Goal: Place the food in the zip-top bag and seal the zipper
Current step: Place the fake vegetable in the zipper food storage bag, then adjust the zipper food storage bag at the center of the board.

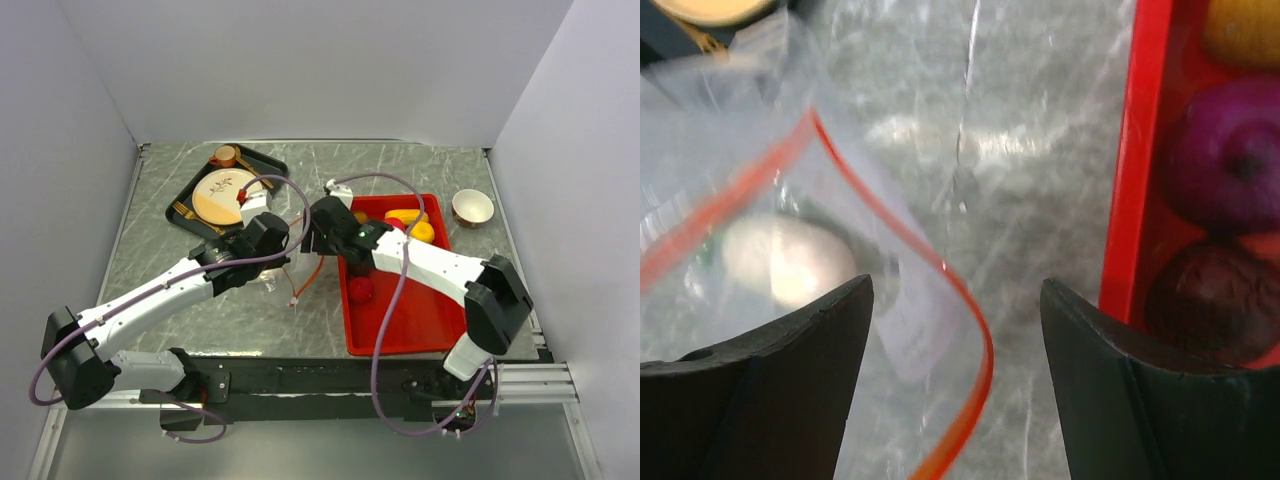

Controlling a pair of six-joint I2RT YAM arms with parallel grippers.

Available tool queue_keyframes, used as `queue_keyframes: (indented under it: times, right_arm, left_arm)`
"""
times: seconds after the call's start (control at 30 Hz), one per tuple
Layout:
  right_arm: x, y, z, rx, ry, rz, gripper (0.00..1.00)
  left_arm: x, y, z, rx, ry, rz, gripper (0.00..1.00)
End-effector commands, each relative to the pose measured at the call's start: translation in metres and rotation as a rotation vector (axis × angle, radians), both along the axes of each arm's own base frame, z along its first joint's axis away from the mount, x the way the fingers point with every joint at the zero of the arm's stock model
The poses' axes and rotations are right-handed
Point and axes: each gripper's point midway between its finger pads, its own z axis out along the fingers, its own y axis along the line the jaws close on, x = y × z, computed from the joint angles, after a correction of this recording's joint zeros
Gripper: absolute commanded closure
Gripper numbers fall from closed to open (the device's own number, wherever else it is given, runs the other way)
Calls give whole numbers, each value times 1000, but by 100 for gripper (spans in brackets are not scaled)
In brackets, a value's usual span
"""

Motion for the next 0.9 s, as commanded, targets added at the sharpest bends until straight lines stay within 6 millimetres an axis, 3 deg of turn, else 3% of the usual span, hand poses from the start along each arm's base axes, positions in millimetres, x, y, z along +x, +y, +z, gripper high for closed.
queue_keyframes:
  times: [0.0, 0.13, 0.37, 0.5, 0.7, 0.8, 0.83, 0.87]
  right_arm:
    - [32, 3, 28, 15, -82, 14, 26]
    - [42, -5, 25, 76, -96, 58, 29]
    - [35, 21, 31, 186, -106, 258, 24]
    - [31, 33, 38, 220, -116, 327, 27]
    - [25, 38, 24, 201, -79, 369, 32]
    - [26, 36, 17, 186, -67, 362, 54]
    - [26, 35, 14, 178, -63, 359, 74]
    - [26, 35, 12, 172, -58, 361, 77]
  left_arm:
    - [0, 6, 5, -8, -18, 19, 99]
    - [1, 2, 3, -5, -10, 11, 99]
    - [3, -3, -1, 5, 4, -3, 99]
    - [4, -4, -3, 11, 11, -6, 99]
    - [4, -7, -4, 9, 14, -12, 99]
    - [5, -6, -3, 9, 10, -7, 99]
    - [5, -6, -3, 10, 11, -7, 99]
    - [5, -6, -3, 10, 11, -7, 99]
